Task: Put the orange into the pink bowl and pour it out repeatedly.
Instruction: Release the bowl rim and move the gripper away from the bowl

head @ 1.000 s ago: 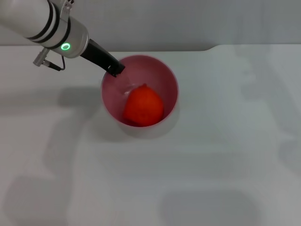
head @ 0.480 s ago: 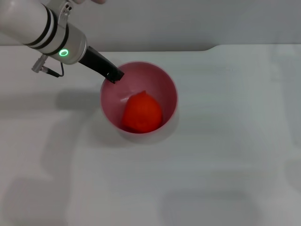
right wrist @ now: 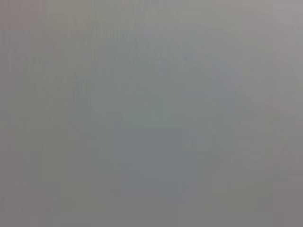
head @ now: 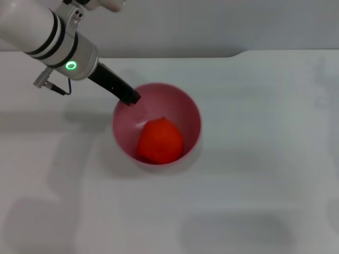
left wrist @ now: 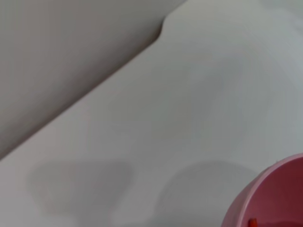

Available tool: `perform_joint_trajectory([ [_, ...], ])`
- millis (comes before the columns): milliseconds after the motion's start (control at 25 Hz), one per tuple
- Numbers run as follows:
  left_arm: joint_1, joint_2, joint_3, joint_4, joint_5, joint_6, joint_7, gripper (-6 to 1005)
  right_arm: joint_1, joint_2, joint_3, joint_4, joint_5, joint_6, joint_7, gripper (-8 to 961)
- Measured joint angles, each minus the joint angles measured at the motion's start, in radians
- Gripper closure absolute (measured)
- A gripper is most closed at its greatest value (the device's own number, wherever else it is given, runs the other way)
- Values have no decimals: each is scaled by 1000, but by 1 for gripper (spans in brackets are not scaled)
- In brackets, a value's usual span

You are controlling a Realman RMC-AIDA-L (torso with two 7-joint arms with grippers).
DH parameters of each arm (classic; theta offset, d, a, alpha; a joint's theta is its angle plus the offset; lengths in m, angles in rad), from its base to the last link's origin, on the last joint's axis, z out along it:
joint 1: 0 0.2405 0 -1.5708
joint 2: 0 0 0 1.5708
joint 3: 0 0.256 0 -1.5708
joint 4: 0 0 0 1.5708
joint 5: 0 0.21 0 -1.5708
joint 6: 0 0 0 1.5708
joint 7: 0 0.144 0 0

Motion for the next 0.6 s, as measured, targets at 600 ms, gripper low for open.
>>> perform_joint_trajectory([
  [600,35,-3,5,-68,7,46,-23,950,20,-6,-16,39,-1,1,1,398],
])
